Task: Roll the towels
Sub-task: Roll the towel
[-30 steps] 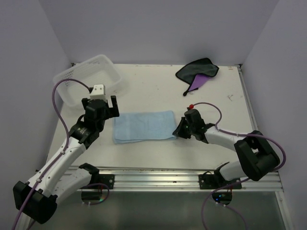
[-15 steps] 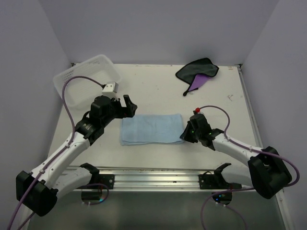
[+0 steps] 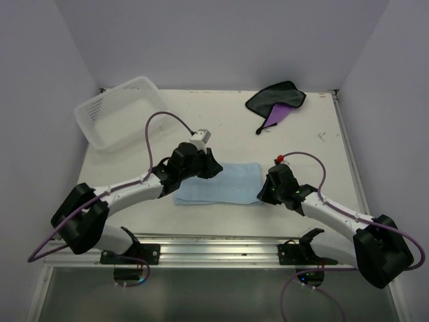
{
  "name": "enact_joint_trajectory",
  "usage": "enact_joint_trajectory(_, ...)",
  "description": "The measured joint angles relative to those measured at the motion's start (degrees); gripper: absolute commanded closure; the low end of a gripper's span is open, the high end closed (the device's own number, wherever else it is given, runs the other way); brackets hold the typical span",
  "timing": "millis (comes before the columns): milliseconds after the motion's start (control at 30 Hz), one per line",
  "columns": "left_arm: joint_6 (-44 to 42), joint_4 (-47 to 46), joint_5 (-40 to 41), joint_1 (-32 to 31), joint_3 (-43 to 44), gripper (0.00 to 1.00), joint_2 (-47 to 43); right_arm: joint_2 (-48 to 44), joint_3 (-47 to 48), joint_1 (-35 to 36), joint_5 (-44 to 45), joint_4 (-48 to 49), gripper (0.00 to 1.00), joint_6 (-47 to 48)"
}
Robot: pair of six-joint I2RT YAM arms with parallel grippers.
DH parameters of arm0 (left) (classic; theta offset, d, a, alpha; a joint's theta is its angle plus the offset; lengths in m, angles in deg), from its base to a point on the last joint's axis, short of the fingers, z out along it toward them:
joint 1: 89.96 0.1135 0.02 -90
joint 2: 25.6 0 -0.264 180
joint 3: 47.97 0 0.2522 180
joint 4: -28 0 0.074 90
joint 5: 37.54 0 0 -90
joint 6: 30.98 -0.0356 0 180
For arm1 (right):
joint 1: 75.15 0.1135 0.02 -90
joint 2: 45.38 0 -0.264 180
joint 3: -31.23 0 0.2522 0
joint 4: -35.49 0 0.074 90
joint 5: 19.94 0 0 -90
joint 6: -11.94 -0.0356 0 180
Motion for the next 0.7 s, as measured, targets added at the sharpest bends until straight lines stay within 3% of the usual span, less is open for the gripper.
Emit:
enact_joint_trajectory(200,1.27,-4.39,-3.54,-1.18,6.54,1.0,12.74,-2.01,-0.33,0.0,0.46,-0.94,1.0,0.44)
enact_joint_trajectory(700,3.04,-11.82,-9.11,-6.32,13.55,1.0,26.25,-3.8,-0.72,0.0,1.18,0.2,1.0,4.59)
